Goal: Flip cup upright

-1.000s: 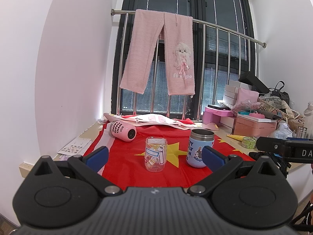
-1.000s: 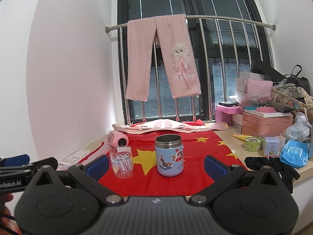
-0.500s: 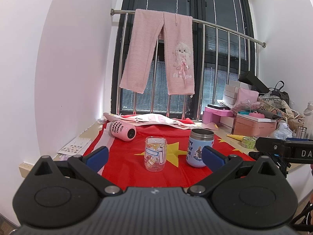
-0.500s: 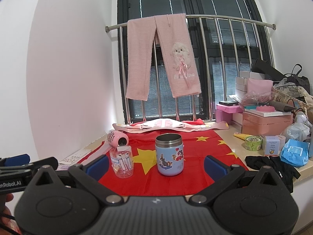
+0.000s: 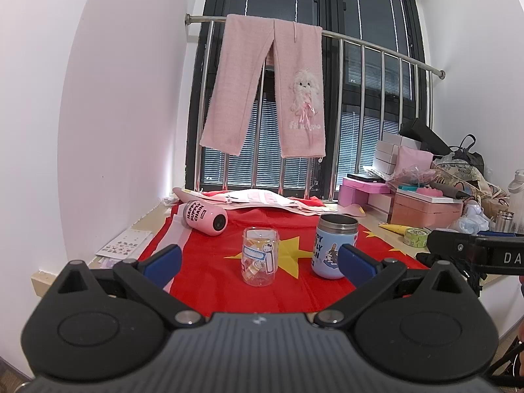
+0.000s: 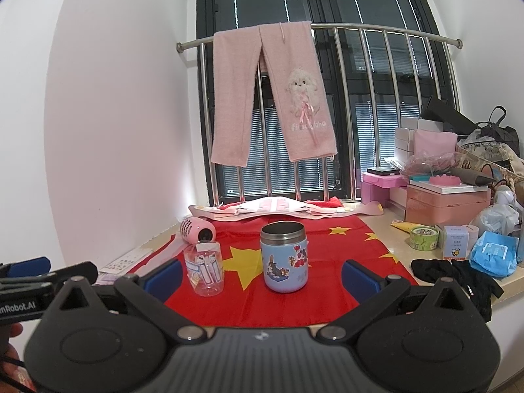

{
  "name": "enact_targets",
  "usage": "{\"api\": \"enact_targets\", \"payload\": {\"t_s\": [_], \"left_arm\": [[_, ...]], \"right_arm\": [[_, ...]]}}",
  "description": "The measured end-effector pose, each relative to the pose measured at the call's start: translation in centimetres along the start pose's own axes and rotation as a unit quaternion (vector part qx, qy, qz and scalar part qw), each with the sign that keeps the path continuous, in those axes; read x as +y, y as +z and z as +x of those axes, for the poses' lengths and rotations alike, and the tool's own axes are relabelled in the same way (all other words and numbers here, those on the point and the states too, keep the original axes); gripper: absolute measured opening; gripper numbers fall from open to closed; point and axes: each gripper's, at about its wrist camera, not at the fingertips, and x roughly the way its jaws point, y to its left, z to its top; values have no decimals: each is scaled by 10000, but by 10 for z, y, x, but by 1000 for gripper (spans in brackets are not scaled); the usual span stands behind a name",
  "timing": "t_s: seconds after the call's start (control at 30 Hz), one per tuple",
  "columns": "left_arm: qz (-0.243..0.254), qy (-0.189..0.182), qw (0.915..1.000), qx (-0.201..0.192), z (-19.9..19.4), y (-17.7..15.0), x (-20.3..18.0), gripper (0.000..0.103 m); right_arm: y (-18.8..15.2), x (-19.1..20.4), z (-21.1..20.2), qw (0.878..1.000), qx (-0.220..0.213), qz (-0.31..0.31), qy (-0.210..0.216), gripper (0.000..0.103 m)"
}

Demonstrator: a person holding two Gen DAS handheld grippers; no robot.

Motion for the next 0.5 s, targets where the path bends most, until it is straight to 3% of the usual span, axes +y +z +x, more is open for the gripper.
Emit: {"api": "enact_targets", "payload": {"t_s": [0.5], "left_arm": [[-79,77,9997,231,17,-6,7,103]], "right_arm": [[-3,6,20,9996,209,-125,108,103]]}}
